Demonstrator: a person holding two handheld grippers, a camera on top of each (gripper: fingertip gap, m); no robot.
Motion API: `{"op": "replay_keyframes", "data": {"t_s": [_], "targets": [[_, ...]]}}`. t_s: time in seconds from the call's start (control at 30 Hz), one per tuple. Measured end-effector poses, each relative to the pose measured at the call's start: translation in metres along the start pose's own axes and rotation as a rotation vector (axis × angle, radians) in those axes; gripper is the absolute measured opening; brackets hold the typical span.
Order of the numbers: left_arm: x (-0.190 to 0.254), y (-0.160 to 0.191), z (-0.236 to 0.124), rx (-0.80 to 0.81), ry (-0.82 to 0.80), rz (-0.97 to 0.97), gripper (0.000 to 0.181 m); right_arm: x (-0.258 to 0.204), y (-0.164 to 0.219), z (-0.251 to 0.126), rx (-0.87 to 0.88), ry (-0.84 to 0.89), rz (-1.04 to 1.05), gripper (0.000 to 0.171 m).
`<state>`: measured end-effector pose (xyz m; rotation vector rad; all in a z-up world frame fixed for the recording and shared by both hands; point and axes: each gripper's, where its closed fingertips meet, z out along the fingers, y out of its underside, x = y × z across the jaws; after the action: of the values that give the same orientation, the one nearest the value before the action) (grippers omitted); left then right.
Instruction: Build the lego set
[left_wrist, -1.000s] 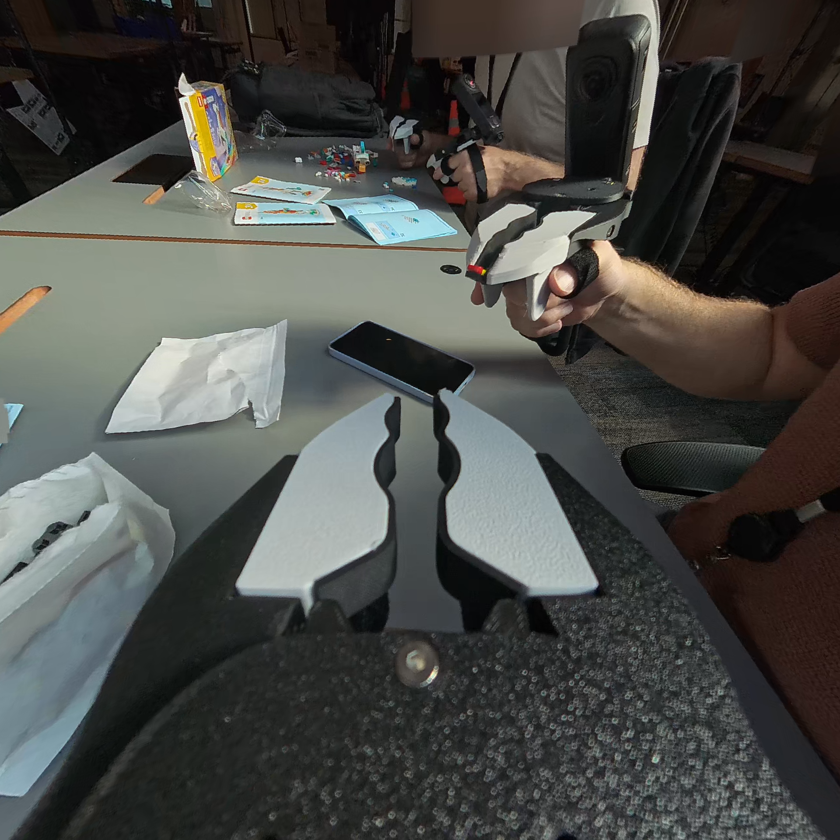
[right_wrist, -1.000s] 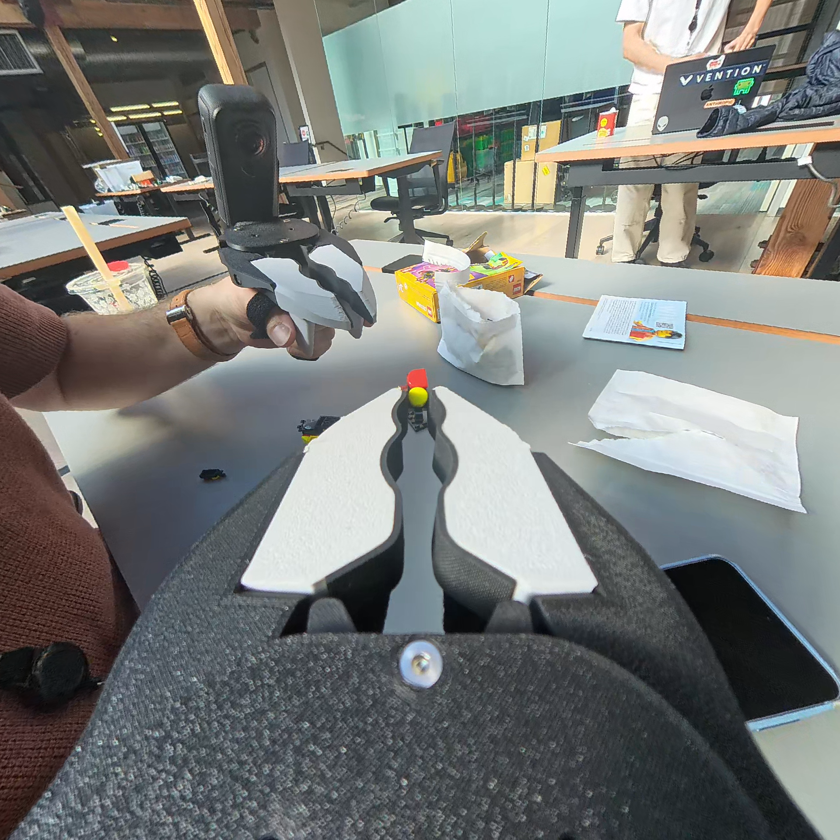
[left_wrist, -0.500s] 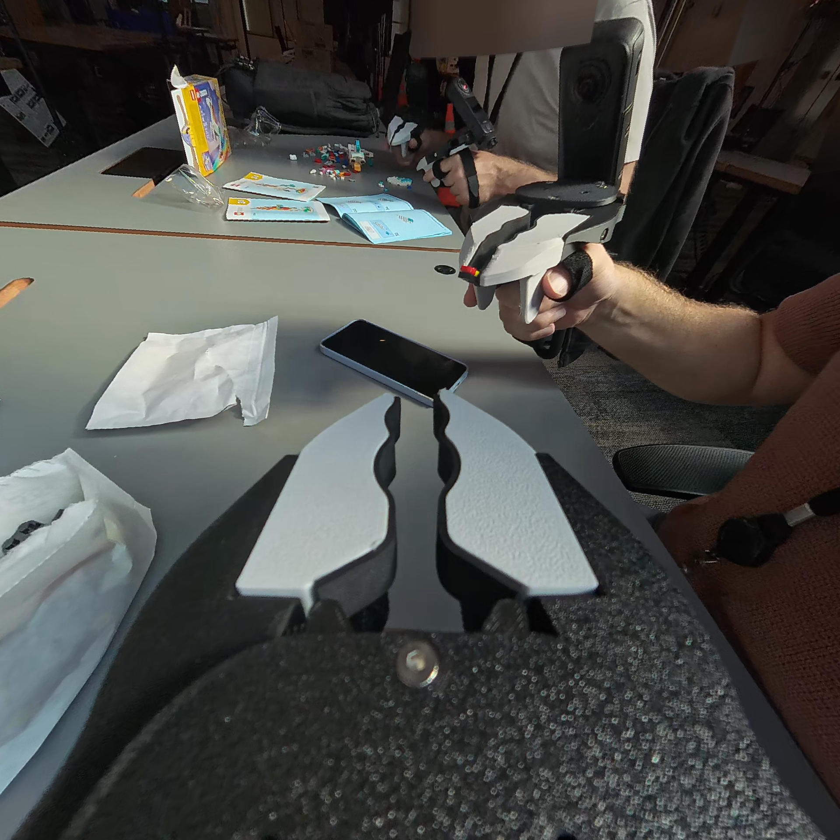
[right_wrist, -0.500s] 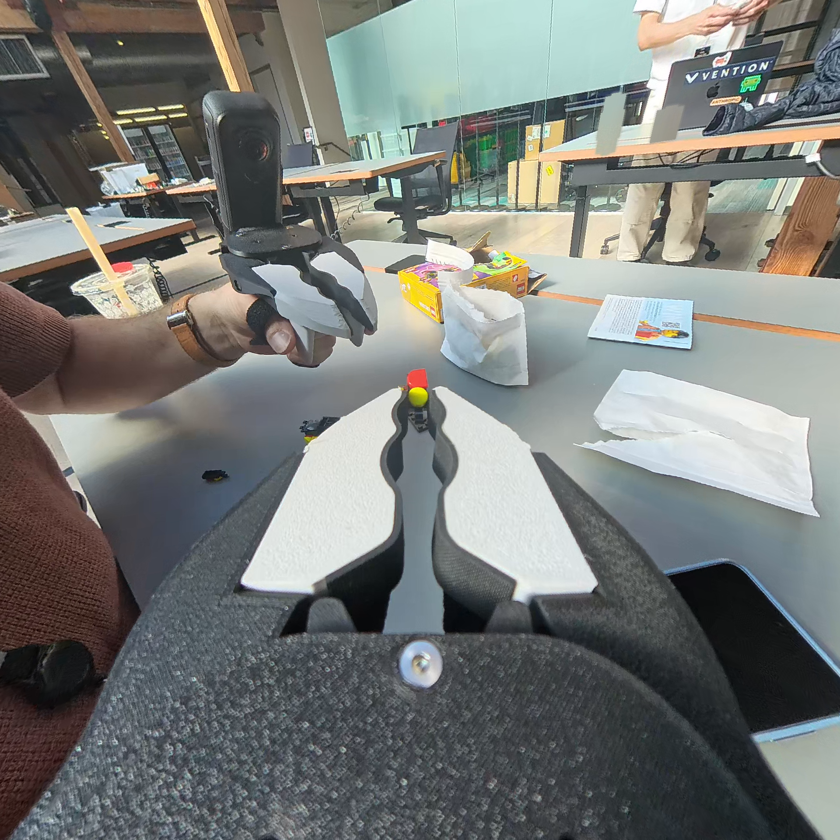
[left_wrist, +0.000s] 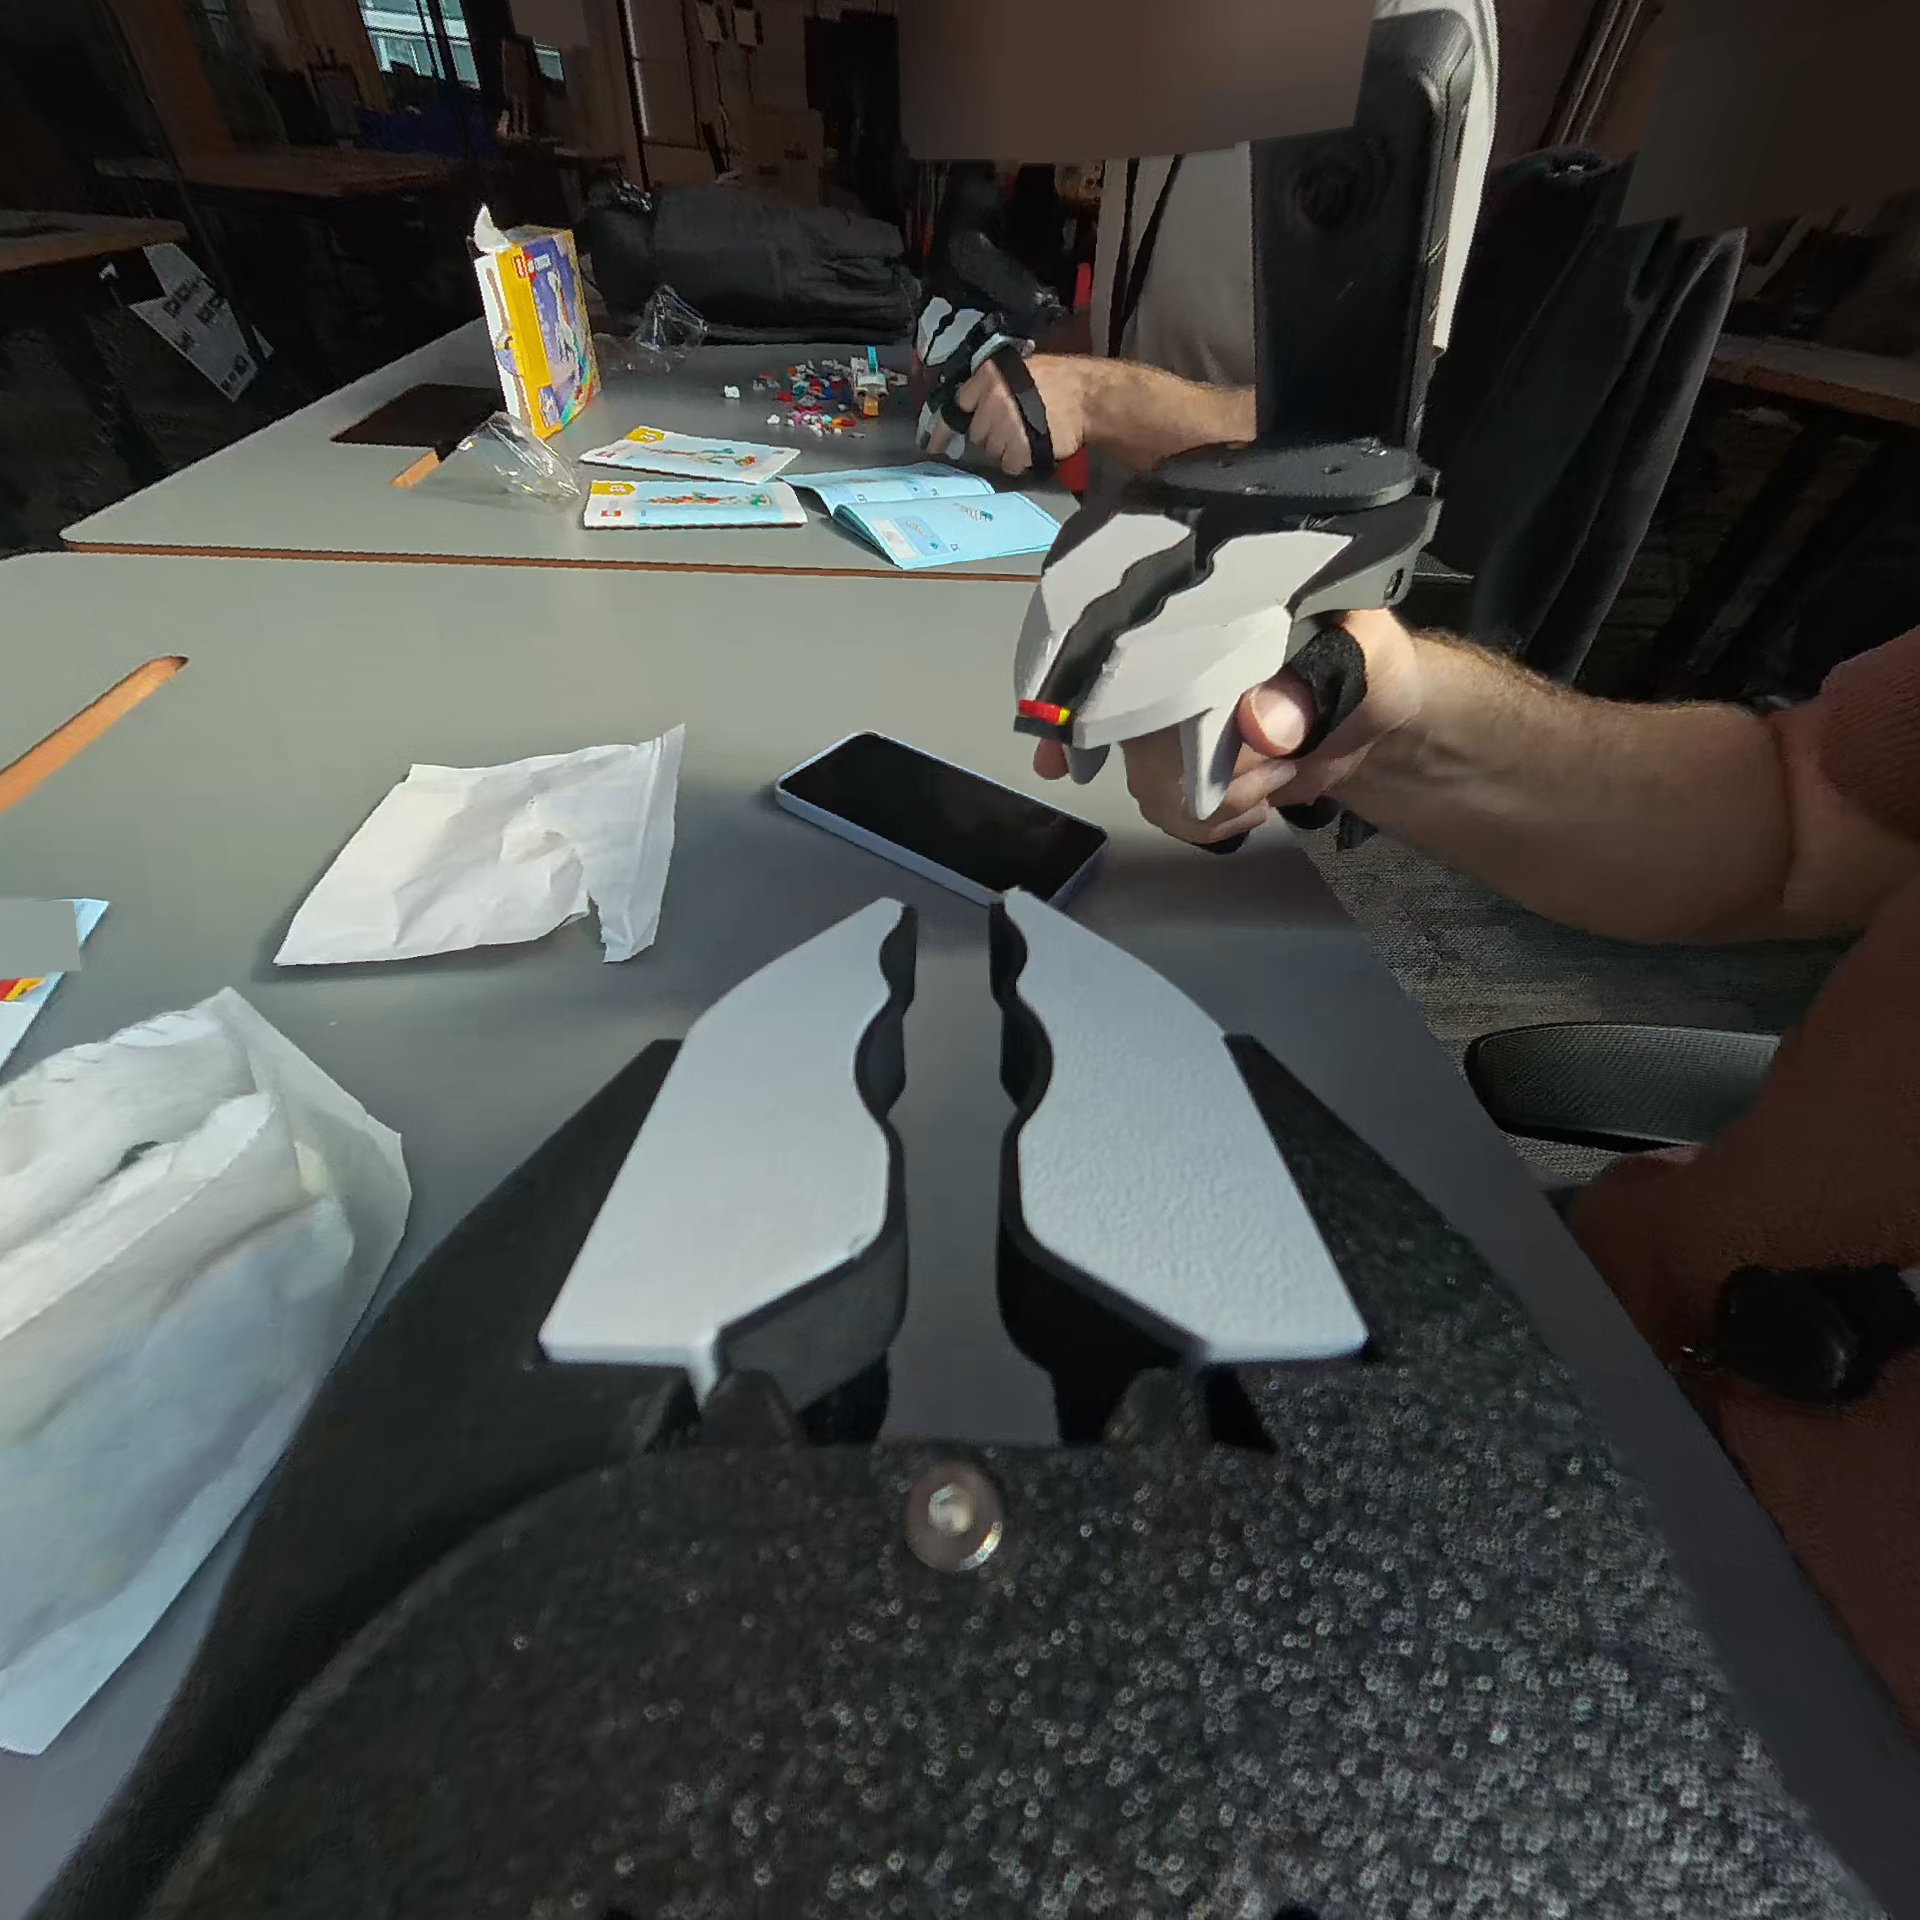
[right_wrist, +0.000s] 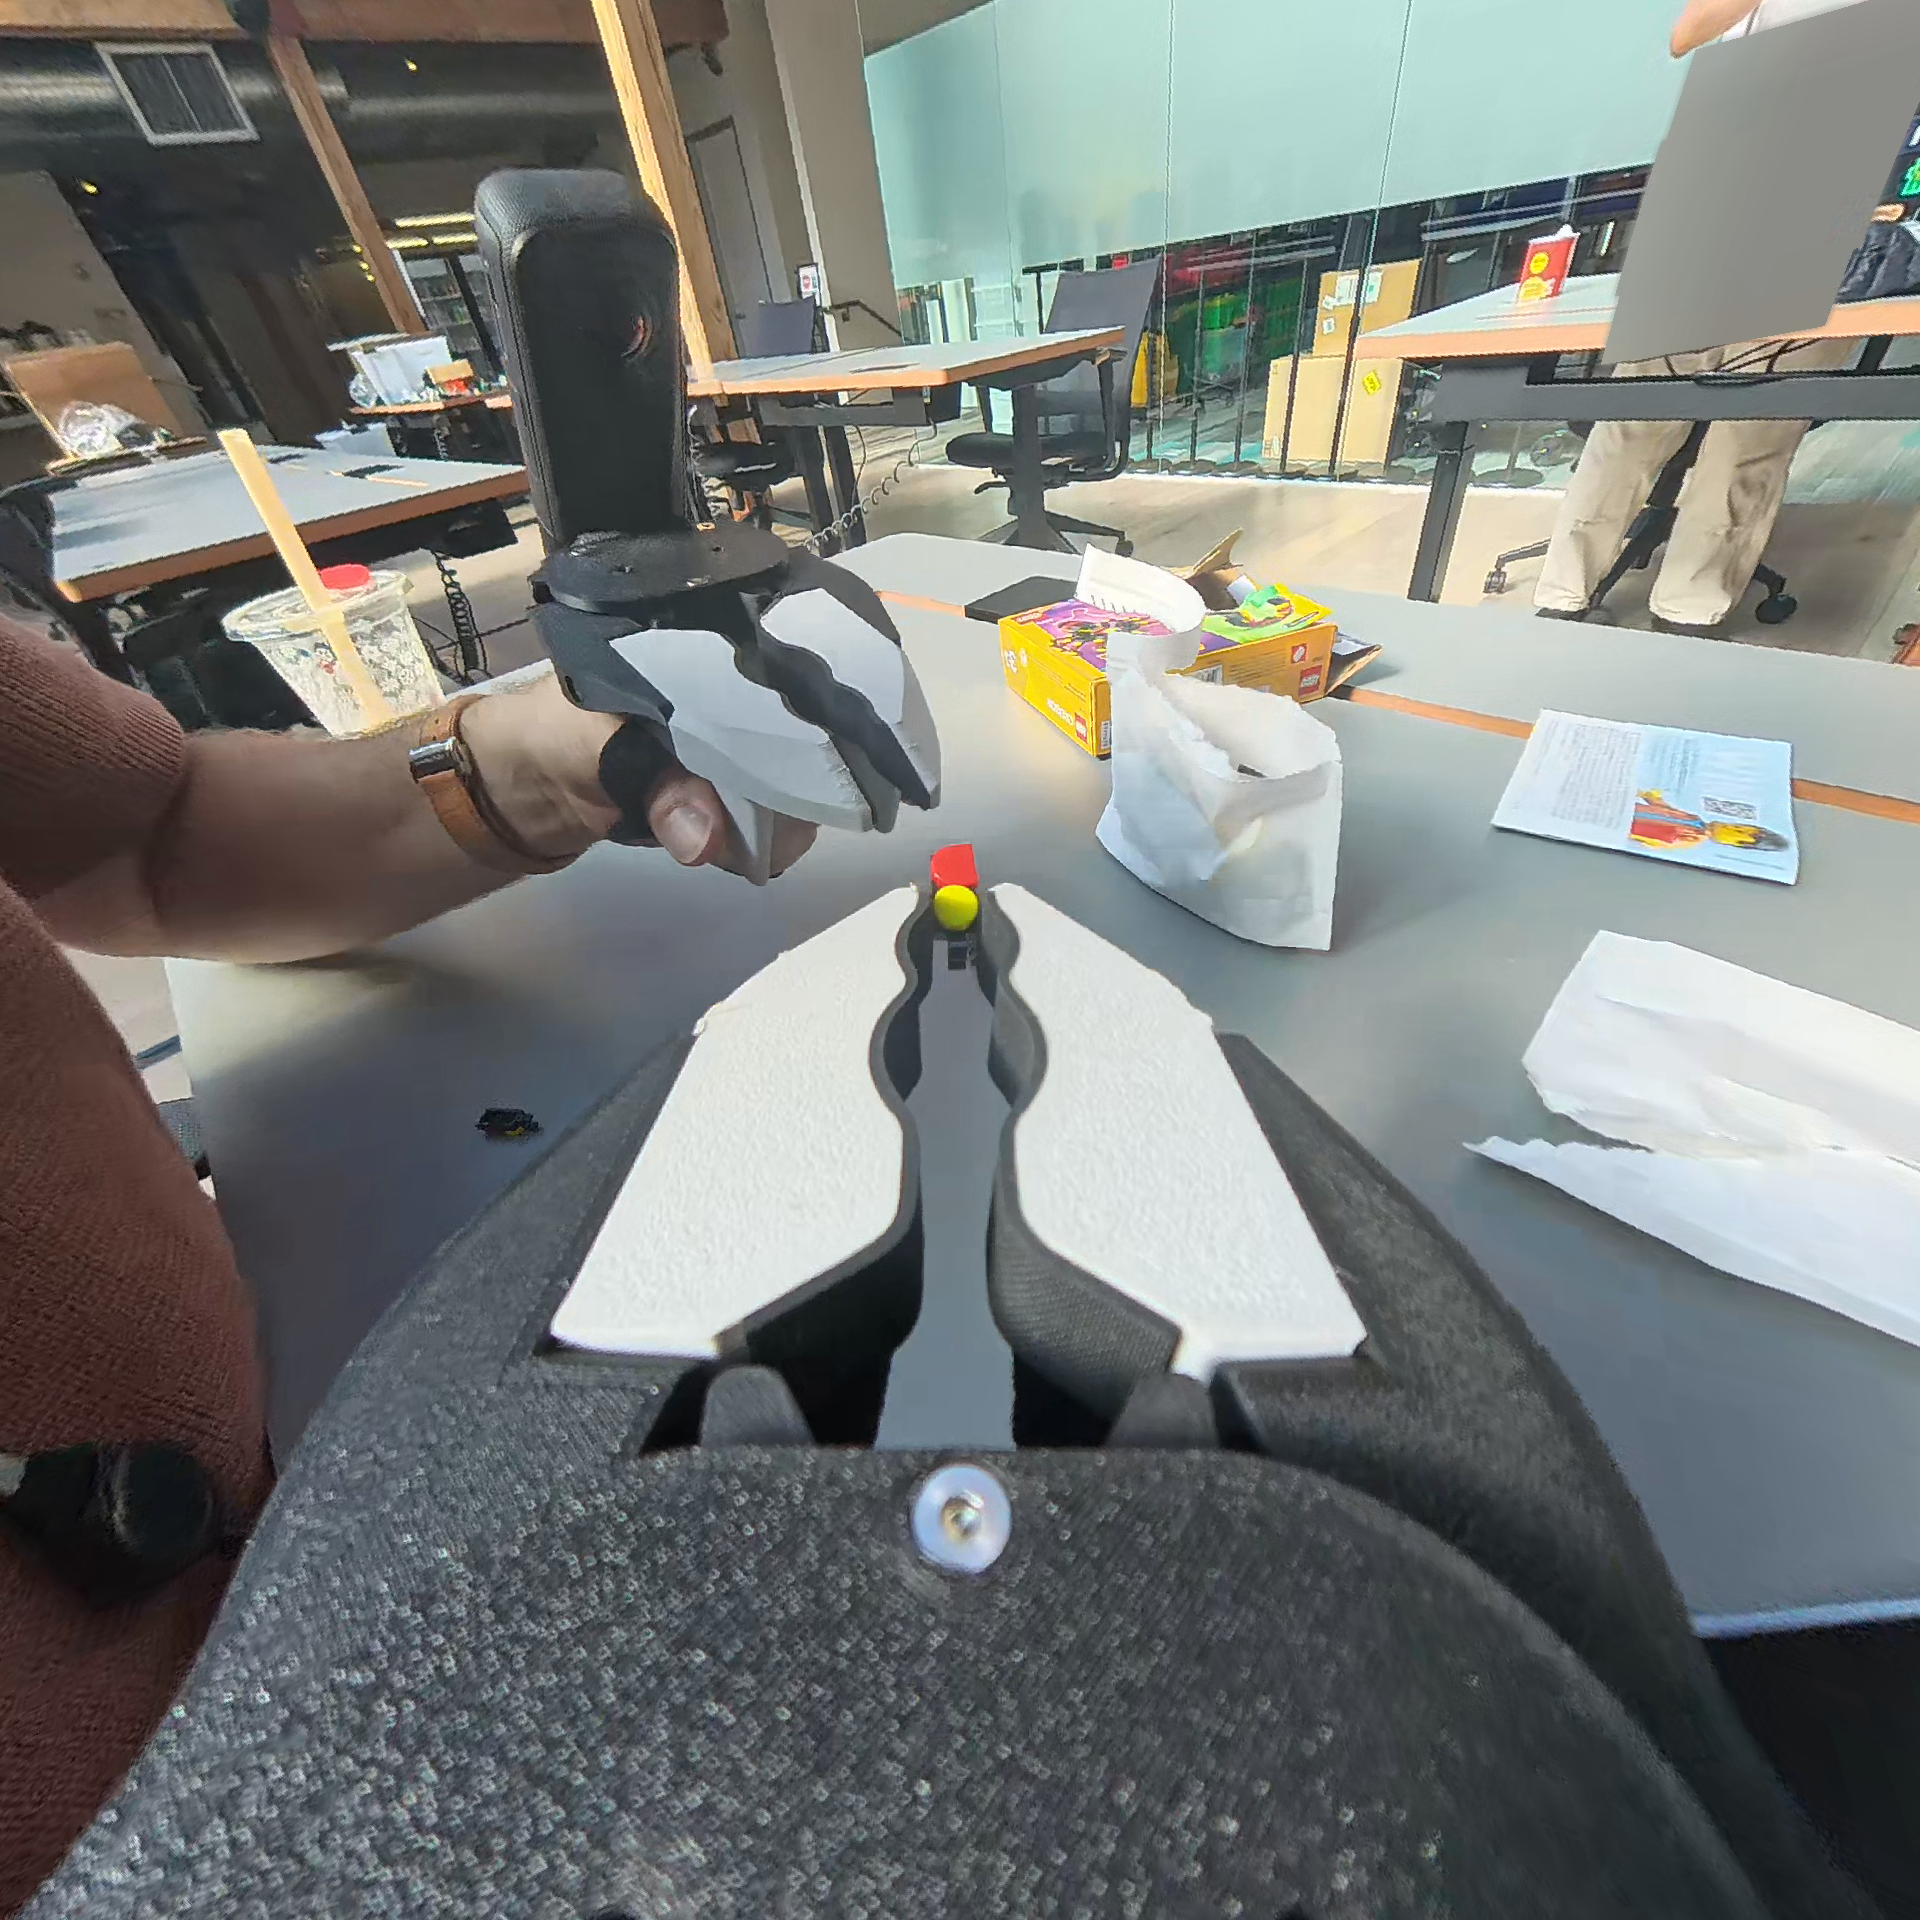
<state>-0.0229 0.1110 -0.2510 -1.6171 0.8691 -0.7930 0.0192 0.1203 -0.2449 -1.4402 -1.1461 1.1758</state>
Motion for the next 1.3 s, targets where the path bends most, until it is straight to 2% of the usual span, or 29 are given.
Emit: {"op": "replay_keyframes", "data": {"t_s": [0.17, 0.33, 0.47, 0.77, 0.87, 1.03, 1.2, 1.3], "targets": [[-0.009, -0.019, -0.021, 0.068, -0.042, 0.15, 0.013, -0.011, -0.011, 0.027, 0.02, -0.035, -0.113, 0.008], [0.002, -0.02, -0.03, 0.088, 0.034, 0.226, 0.014, -0.028, -0.015, 0.043, 0.011, -0.082, -0.266, 0.008], [0.012, -0.017, -0.029, 0.078, 0.094, 0.247, 0.016, -0.033, -0.018, 0.051, -0.018, -0.109, -0.314, 0.008], [0.008, -0.01, -0.032, 0.06, 0.077, 0.249, 0.016, -0.038, -0.005, 0.062, -0.139, -0.126, -0.396, 0.008], [-0.009, -0.004, -0.047, 0.097, -0.051, 0.223, 0.015, -0.032, 0.008, 0.065, -0.147, -0.109, -0.336, 0.008], [-0.048, 0.023, -0.09, 0.145, -0.397, 0.307, 0.012, -0.021, 0.018, 0.081, -0.051, -0.093, -0.183, 0.008], [-0.064, 0.029, -0.114, 0.198, -0.549, 0.328, 0.011, -0.008, 0.014, 0.109, 0.033, -0.059, -0.143, 0.008], [-0.064, 0.032, -0.113, 0.174, -0.616, 0.418, 0.011, -0.003, 0.019, 0.109, 0.044, -0.016, -0.178, 0.008]]}}
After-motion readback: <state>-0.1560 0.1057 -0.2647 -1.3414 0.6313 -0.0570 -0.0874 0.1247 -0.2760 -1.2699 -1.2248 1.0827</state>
